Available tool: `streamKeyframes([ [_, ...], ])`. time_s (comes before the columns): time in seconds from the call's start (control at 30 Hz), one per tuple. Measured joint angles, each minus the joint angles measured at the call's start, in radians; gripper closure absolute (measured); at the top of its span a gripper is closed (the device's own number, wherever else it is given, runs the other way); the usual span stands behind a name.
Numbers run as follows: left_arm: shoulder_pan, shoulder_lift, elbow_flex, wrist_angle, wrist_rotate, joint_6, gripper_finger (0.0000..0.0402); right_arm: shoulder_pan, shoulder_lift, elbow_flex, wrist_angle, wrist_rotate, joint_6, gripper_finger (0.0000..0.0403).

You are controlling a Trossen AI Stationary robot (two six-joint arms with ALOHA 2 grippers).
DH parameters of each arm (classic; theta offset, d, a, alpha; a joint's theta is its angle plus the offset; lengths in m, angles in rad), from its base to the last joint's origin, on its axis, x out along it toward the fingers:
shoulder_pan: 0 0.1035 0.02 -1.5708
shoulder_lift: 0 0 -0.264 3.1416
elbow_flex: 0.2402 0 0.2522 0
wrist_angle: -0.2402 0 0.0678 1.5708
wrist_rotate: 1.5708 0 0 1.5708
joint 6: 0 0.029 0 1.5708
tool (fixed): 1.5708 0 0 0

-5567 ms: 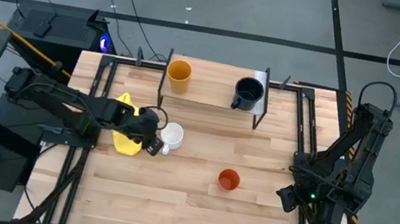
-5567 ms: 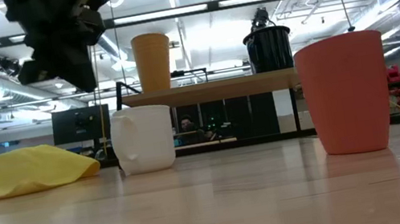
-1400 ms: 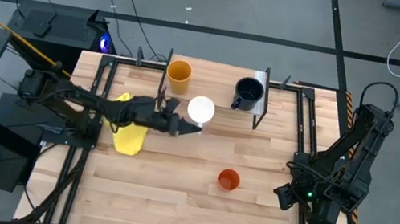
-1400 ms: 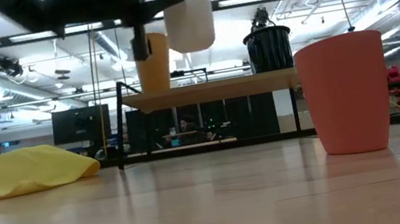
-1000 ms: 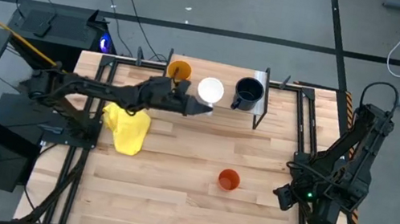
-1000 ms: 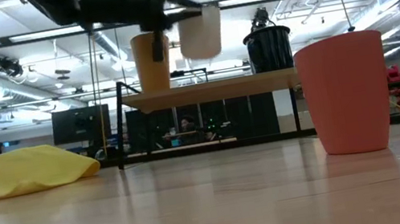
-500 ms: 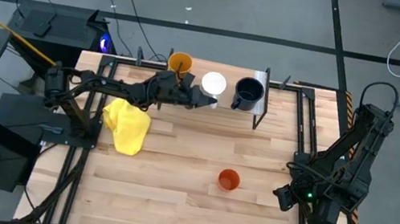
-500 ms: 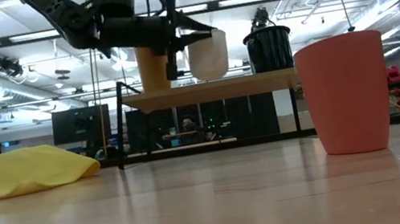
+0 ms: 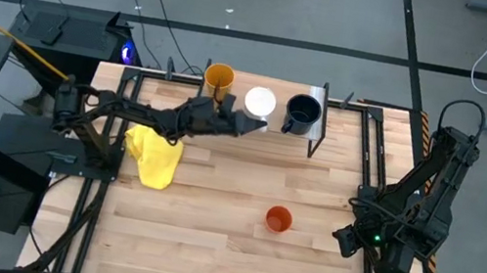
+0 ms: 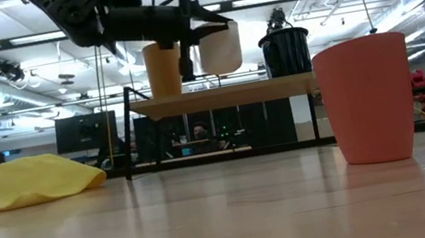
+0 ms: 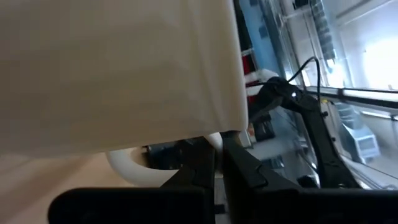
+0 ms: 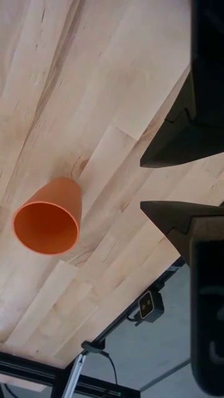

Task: Stack small to large cups/mugs on shelf
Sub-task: Put the white mug on the shelf

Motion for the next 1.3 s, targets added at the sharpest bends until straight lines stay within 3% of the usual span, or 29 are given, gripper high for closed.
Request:
streamKeyframes([
  [0.2, -0.058, 0.000, 0.000, -0.002, -0.142, 0.023, 0.0382, 0.000, 0.000, 0.000, 0.000, 0.000, 0.000, 0.0298],
  [0.37, -0.110, 0.000, 0.000, -0.005, -0.317, 0.069, 0.0383, 0.000, 0.000, 0.000, 0.002, 0.000, 0.001, 0.0298],
  [0.6, -0.141, 0.013, 0.000, -0.003, -0.384, -0.007, 0.0382, 0.000, 0.000, 0.000, 0.008, 0.000, 0.001, 0.0298],
  [1.3, -0.097, 0.113, -0.002, 0.167, -0.323, -0.060, 0.0383, 0.000, 0.000, 0.000, 0.024, 0.000, -0.016, 0.0298],
])
